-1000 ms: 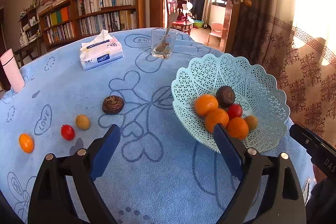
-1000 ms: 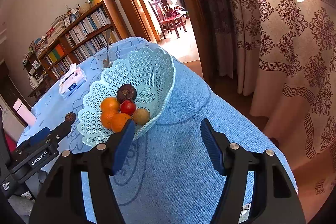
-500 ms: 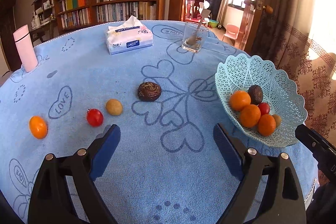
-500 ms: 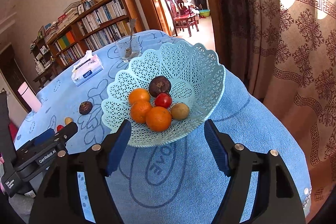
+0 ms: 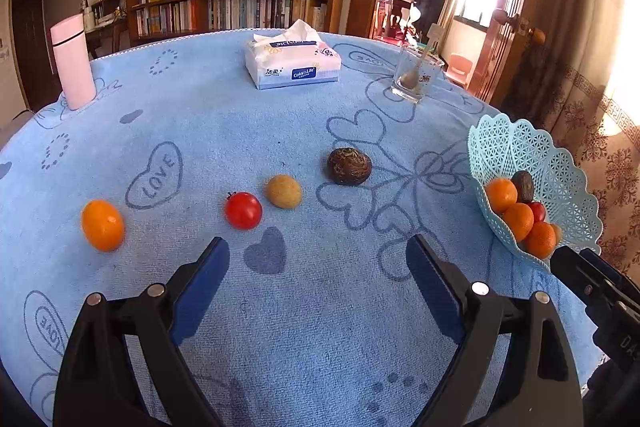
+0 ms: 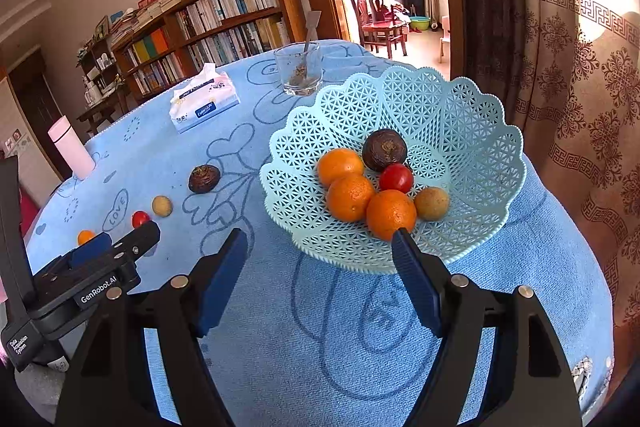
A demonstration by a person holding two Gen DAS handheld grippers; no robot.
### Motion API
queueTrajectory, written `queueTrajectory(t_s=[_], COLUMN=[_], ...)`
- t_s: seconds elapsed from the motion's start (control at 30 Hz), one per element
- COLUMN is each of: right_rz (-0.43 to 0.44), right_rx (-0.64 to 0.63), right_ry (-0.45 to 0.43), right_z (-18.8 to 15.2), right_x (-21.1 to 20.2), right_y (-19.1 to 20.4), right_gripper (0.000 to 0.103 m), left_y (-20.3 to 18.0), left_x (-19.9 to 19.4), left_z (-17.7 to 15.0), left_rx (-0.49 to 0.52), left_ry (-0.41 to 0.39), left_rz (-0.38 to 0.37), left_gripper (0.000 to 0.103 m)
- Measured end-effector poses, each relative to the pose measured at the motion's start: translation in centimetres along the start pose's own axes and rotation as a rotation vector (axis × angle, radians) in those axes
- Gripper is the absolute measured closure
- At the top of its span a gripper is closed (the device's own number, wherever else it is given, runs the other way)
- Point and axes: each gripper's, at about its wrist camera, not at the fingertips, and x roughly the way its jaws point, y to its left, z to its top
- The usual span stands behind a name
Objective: Organize fruits
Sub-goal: 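Withdraw the left gripper and move it to the large orange, then grasp the large orange with the left gripper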
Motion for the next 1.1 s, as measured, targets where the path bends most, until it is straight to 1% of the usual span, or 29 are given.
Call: queueTrajectory(t_s=[0.3, 0.33, 0.37, 0.4, 0.47, 0.67, 0.83, 1.0, 1.07, 1.1], right_rz=[0.027, 0.028, 0.025, 0.027, 0.035, 0.062, 0.076, 0.083, 0.085, 0.085], right_rx=[-0.076, -0.083, -0.092, -0.101, -0.118, -0.149, -0.169, -0.186, -0.186, -0.186], right_ry=[0.039, 0.044, 0.040, 0.038, 0.040, 0.074, 0.088, 0.098, 0.103, 0.107], right_z=[-0.3, -0.3, -0.5, -0.6, -0.7, -1.1, -1.4, -1.6, -1.6, -1.6], right_x=[1.7, 1.9, 2.0, 2.0, 2.2, 3.1, 3.6, 3.9, 4.0, 4.1], right_y=[3.6, 3.9, 4.3, 4.7, 5.4, 6.7, 7.6, 8.1, 8.2, 8.2], right_gripper=[0.027, 0.026, 0.021, 0.020, 0.020, 0.020, 0.020, 0.020, 0.020, 0.020], left_y=[3.1, 3.6, 4.1, 4.7, 5.9, 10.0, 13.4, 15.7, 16.1, 16.2], left_x=[-0.1, -0.2, -0.2, -0.3, -0.4, -1.1, -0.4, 0.8, 1.3, 1.5], left_z=[0.0, 0.0, 0.0, 0.0, 0.0, 0.4, 0.7, 1.0, 1.1, 1.1], left_rx=[-0.054, -0.063, -0.072, -0.081, -0.100, -0.149, -0.213, -0.252, -0.257, -0.257], left_ry=[-0.002, -0.003, -0.003, -0.004, -0.010, -0.042, -0.034, 0.004, 0.016, 0.023], left_rz=[0.016, 0.021, 0.028, 0.035, 0.053, 0.143, 0.207, 0.223, 0.217, 0.218], left_gripper=[0.014, 0.014, 0.014, 0.014, 0.014, 0.014, 0.014, 0.014, 0.017, 0.023])
